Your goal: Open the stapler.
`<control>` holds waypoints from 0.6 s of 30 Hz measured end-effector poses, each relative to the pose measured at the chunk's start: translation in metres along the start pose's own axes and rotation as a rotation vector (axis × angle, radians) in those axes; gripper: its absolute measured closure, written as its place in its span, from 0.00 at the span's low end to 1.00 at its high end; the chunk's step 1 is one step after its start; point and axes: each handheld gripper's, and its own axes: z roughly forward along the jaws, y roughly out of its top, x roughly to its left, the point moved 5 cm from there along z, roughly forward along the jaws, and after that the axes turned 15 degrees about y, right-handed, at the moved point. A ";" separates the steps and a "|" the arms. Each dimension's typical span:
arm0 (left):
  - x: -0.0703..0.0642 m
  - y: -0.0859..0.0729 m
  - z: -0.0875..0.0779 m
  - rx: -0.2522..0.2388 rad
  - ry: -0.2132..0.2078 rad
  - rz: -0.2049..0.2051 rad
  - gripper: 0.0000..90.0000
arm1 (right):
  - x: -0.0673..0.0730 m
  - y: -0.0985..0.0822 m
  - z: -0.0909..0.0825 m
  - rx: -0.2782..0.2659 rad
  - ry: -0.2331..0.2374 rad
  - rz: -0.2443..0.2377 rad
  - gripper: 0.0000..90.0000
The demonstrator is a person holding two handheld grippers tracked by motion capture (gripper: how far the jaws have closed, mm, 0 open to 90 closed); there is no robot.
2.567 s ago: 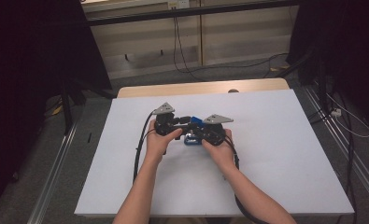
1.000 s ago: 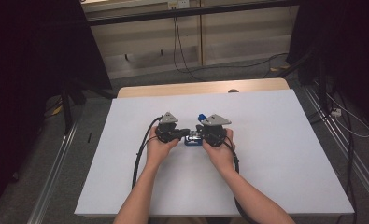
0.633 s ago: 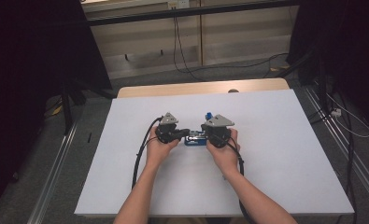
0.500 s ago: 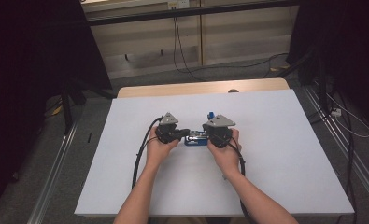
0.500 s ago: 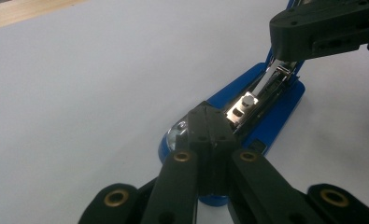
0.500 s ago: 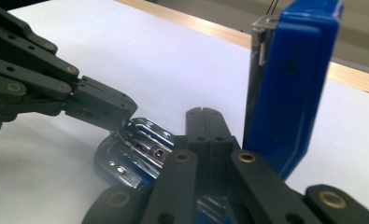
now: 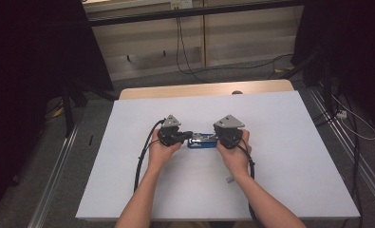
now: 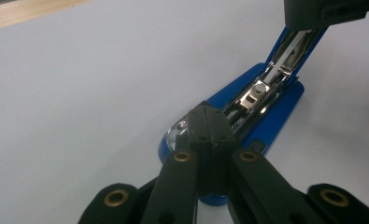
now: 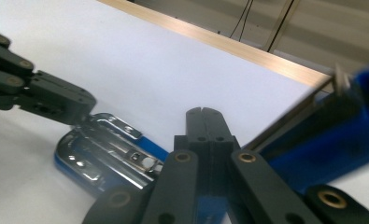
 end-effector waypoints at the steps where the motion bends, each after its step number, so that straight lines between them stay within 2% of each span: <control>1: 0.000 0.000 0.000 -0.001 -0.001 -0.001 1.00 | -0.003 0.001 -0.003 0.000 -0.014 -0.006 1.00; 4: 0.000 0.000 0.000 0.000 -0.002 -0.004 1.00 | -0.006 0.001 -0.008 0.002 -0.009 -0.025 1.00; 13: 0.000 0.000 0.000 -0.004 -0.008 -0.010 1.00 | -0.004 -0.004 -0.004 0.018 0.006 -0.041 1.00; 16: 0.000 0.000 0.000 -0.006 -0.004 -0.009 1.00 | -0.005 -0.003 -0.004 0.023 0.021 -0.027 1.00; 18: 0.000 0.000 0.000 -0.007 -0.005 -0.009 1.00 | -0.005 -0.003 -0.004 0.031 0.017 -0.046 1.00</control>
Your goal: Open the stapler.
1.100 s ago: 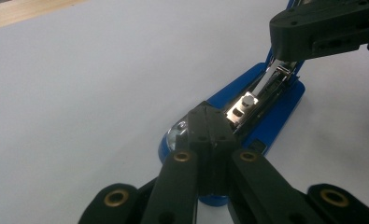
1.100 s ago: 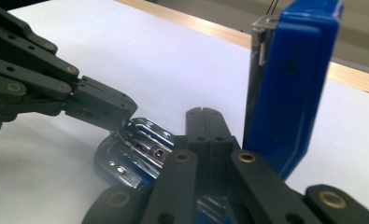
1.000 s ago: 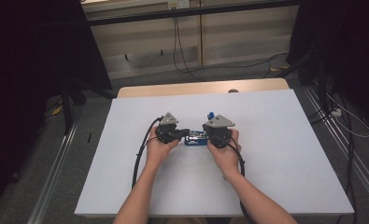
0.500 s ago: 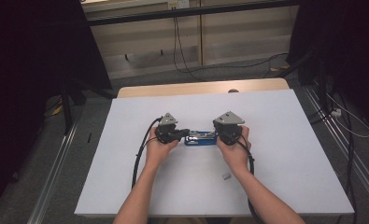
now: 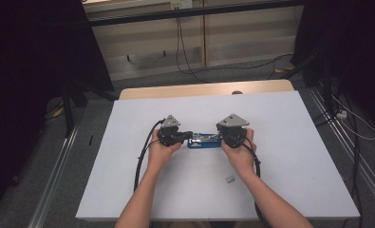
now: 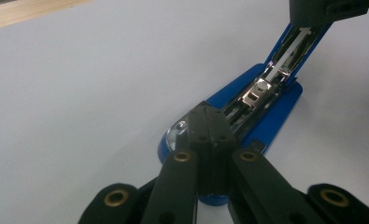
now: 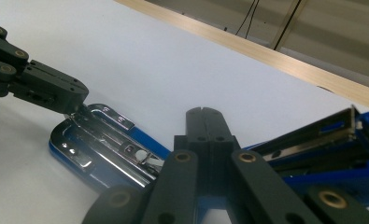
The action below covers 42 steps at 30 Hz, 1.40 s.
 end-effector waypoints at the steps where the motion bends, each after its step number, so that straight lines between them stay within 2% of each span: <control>1: 0.000 0.000 0.000 0.000 -0.001 0.000 1.00 | 0.000 0.000 0.000 0.002 -0.002 -0.007 1.00; 6: 0.001 0.000 0.000 0.003 -0.002 -0.006 1.00 | -0.003 -0.005 -0.001 0.014 -0.006 -0.001 1.00; 8: 0.000 -0.001 0.000 0.003 -0.004 -0.013 1.00 | -0.009 -0.009 -0.002 0.014 -0.012 0.012 1.00; 14: 0.000 0.000 0.000 0.004 -0.004 -0.017 1.00 | -0.027 -0.025 -0.006 0.006 0.009 0.085 1.00; 17: 0.000 0.000 0.000 0.007 0.002 -0.009 1.00 | -0.032 -0.031 -0.007 0.017 0.010 0.097 1.00; 20: 0.000 0.000 0.000 0.007 0.010 -0.005 1.00 | -0.035 -0.032 -0.009 0.004 0.016 0.106 1.00; 27: -0.002 0.001 -0.001 0.011 0.031 0.021 1.00 | -0.036 -0.033 -0.011 0.010 0.048 0.077 1.00; 31: -0.003 0.007 -0.005 -0.020 0.031 0.007 1.00 | -0.035 -0.034 -0.014 0.029 0.063 0.046 1.00; 33: -0.005 0.009 -0.007 -0.010 0.036 0.012 0.98 | -0.035 -0.036 -0.016 0.032 0.070 0.036 1.00; 35: -0.005 0.009 -0.008 -0.005 0.021 -0.013 0.92 | -0.036 -0.036 -0.018 0.017 0.091 0.052 1.00; 36: -0.006 0.009 -0.008 0.000 0.022 -0.011 0.91 | -0.036 -0.036 -0.019 0.013 0.099 0.054 1.00; 39: -0.007 0.010 -0.010 -0.006 0.015 -0.034 0.86 | -0.034 -0.036 -0.024 -0.002 0.138 0.051 1.00; 42: -0.007 0.014 -0.014 -0.026 0.002 -0.056 0.81 | -0.031 -0.036 -0.032 -0.011 0.168 0.035 0.95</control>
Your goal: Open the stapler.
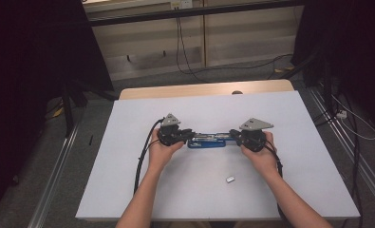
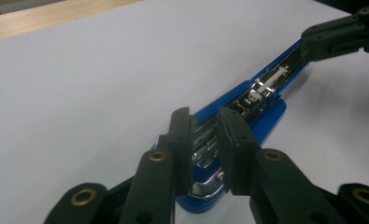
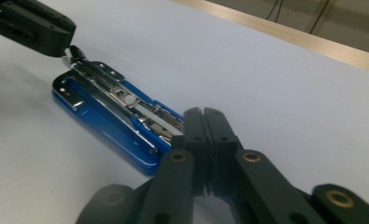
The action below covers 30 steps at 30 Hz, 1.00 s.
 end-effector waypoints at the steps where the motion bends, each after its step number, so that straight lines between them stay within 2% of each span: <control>1: 0.000 0.001 -0.002 -0.007 -0.005 -0.008 0.80 | 0.001 -0.001 -0.003 -0.003 0.009 -0.005 0.94; 4: 0.001 0.004 -0.007 -0.012 -0.010 -0.027 0.75 | 0.004 -0.004 -0.012 -0.019 0.050 -0.014 0.90; 10: 0.003 0.005 -0.016 0.002 0.021 -0.037 0.60 | 0.015 -0.011 -0.027 -0.007 0.117 -0.037 0.84; 13: 0.001 0.005 -0.021 -0.001 0.010 -0.051 0.55 | 0.020 -0.015 -0.033 0.000 0.139 -0.039 0.78; 19: -0.002 0.001 -0.030 0.030 0.021 -0.049 0.47 | 0.023 -0.024 -0.042 -0.008 0.179 -0.012 0.71; 23: 0.000 -0.001 -0.036 0.036 0.045 -0.056 0.39 | 0.026 -0.025 -0.047 -0.015 0.193 -0.023 0.59; 28: 0.001 -0.005 -0.045 0.042 0.067 -0.060 0.33 | 0.030 -0.030 -0.048 -0.003 0.213 -0.006 0.44; 30: 0.003 -0.007 -0.049 0.041 0.086 -0.071 0.29 | 0.033 -0.031 -0.048 0.004 0.217 -0.019 0.39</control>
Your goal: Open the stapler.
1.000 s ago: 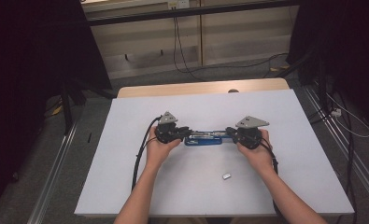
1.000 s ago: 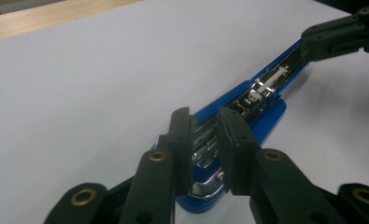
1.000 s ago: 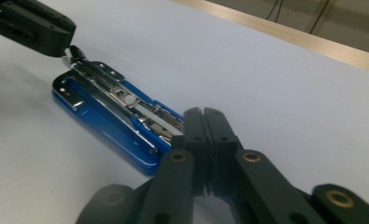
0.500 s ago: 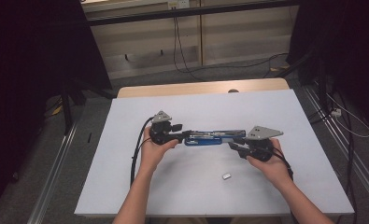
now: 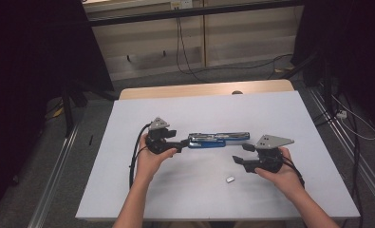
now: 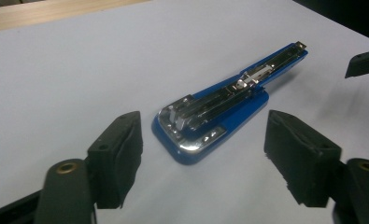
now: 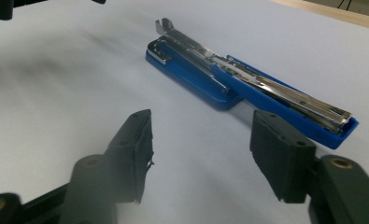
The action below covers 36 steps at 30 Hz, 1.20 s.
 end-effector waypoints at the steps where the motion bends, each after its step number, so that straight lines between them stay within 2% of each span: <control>1: 0.002 -0.001 -0.002 -0.004 0.008 -0.007 0.27 | 0.002 -0.001 0.000 0.002 0.007 -0.005 0.38; 4: 0.003 -0.006 -0.007 -0.018 0.025 -0.031 0.22 | 0.006 -0.004 -0.001 0.012 0.032 -0.014 0.32; 6: 0.004 -0.009 -0.010 -0.025 0.035 -0.028 0.20 | 0.007 -0.006 -0.001 0.022 0.040 -0.025 0.30; 8: 0.004 -0.013 -0.013 -0.027 0.045 -0.012 0.20 | 0.008 -0.007 -0.001 0.025 0.047 -0.034 0.27; 13: 0.002 -0.019 -0.022 -0.034 0.036 0.009 0.18 | 0.012 -0.009 0.000 0.032 0.068 -0.028 0.23; 17: 0.001 -0.026 -0.029 -0.045 0.025 0.021 0.17 | 0.014 -0.012 0.001 0.043 0.077 -0.041 0.20; 26: 0.006 -0.040 -0.043 -0.058 0.037 0.034 0.15 | 0.019 -0.015 0.006 0.088 0.122 -0.057 0.09; 33: 0.007 -0.048 -0.050 -0.060 0.039 0.037 0.15 | 0.023 -0.019 0.011 0.129 0.161 -0.074 0.10; 36: 0.009 -0.049 -0.054 -0.067 0.042 0.036 0.15 | 0.026 -0.021 0.013 0.162 0.179 -0.096 0.19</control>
